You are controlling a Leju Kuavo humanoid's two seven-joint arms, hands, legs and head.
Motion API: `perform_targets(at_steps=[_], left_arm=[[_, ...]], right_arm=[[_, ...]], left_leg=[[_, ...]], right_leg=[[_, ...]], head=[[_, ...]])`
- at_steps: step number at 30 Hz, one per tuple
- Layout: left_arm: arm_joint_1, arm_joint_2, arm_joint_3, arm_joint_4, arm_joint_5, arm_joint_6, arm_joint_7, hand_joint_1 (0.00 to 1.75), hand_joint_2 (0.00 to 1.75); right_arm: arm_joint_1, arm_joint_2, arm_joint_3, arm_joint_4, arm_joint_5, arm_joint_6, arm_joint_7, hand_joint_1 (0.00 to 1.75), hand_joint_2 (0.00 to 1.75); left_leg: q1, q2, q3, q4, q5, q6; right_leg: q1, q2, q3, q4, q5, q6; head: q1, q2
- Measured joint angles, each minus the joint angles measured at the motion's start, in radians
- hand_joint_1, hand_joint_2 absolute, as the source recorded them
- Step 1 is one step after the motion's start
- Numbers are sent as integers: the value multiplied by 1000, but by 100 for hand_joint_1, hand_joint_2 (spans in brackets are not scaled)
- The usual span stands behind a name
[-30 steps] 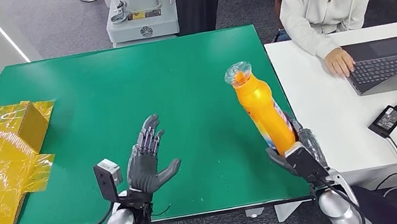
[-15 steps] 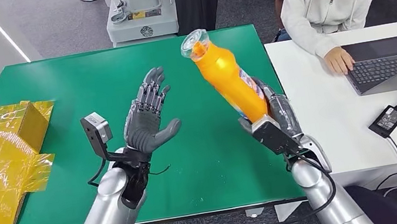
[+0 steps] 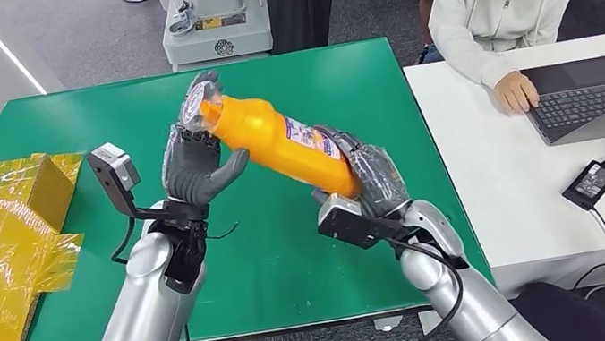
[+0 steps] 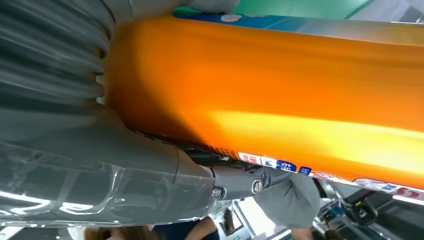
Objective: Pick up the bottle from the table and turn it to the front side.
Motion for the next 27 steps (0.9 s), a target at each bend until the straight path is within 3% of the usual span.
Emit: perform_targets(at_steps=[8, 24, 27], left_arm=[[-45, -14, 5, 0, 28, -52, 44, 0, 175], [-9, -17, -17, 0, 13, -61, 77, 4, 175], [5, -11, -19, -3, 2, -46, 71, 135, 175]], right_arm=[[-41, 8, 65, 56, 14, -15, 30, 175, 175], [-38, 13, 65, 137, 36, -77, 54, 175, 175], [-24, 13, 48, 135, 45, -77, 56, 175, 175]], left_leg=[[0, 0, 0, 0, 0, 0], [0, 0, 0, 0, 0, 0], [0, 0, 0, 0, 0, 0]], right_leg=[[0, 0, 0, 0, 0, 0], [0, 1, -1, -1, 0, 0], [0, 1, -1, -1, 0, 0]], head=[[0, 0], [0, 0], [0, 0]])
